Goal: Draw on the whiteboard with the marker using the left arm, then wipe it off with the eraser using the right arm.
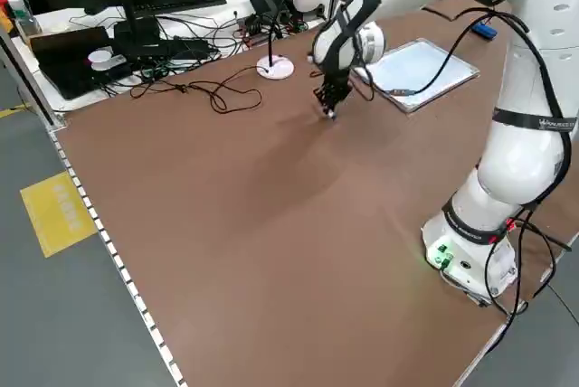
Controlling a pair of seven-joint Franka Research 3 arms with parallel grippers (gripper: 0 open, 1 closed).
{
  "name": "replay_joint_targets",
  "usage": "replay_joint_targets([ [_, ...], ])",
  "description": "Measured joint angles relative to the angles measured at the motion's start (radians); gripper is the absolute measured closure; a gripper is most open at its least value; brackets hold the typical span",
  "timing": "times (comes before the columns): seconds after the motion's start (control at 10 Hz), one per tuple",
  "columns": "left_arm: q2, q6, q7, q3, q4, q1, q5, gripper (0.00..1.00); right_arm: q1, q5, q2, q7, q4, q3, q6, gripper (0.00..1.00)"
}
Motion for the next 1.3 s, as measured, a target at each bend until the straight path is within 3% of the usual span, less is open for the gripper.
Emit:
replay_joint_targets([
  [0.3,-0.031,-0.241,-0.081,-0.101,0.129,-0.013,-0.211,0.82,0.000,0.000,0.000,0.000,0.000,0.000,0.000,0.00],
  [0.5,-0.032,-0.332,-0.157,-0.137,0.197,-0.023,-0.320,0.82,0.000,0.000,0.000,0.000,0.000,0.001,0.000,0.00],
  [0.9,0.026,-0.368,-0.302,-0.220,0.286,-0.028,-0.601,0.82,0.000,0.000,0.000,0.000,-0.001,0.001,0.001,0.00],
  [1.3,0.171,-0.368,-0.407,-0.275,0.412,-0.067,-0.929,0.82,0.000,0.000,0.000,0.000,-0.001,0.001,0.006,0.00],
])
